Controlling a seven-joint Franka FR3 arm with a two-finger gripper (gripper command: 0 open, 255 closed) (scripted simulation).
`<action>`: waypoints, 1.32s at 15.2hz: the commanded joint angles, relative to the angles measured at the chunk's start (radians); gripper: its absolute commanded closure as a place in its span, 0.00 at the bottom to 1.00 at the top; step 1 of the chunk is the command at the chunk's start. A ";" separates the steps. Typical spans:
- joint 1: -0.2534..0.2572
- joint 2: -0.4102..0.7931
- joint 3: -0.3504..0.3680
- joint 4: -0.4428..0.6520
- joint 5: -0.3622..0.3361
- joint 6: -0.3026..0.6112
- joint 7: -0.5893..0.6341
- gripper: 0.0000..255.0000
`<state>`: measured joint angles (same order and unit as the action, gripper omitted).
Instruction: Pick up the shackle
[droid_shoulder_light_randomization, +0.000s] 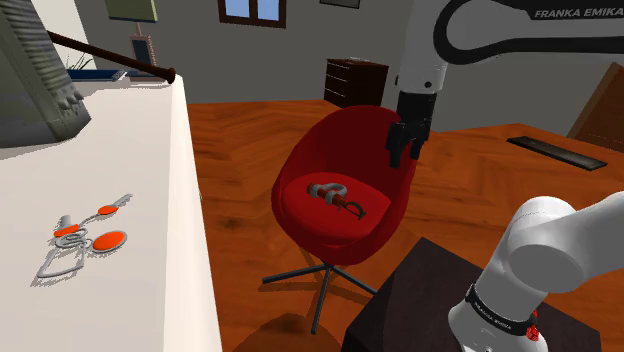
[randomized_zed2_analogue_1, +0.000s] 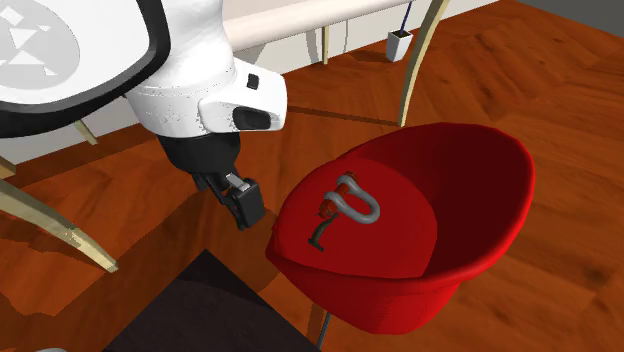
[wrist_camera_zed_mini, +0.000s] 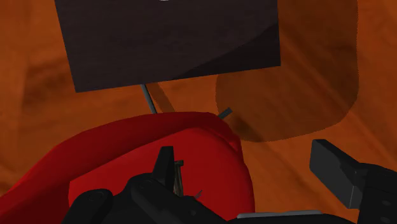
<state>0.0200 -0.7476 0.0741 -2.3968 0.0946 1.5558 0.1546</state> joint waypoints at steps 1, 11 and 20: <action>0.000 0.000 0.000 0.000 0.000 0.000 0.000 0.00; -0.052 0.286 -0.080 -0.004 -0.038 0.297 -0.098 0.00; -0.084 0.603 -0.143 0.110 -0.027 0.507 -0.187 0.00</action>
<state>-0.0571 -0.1842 -0.0586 -2.3109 0.0659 2.0451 -0.0153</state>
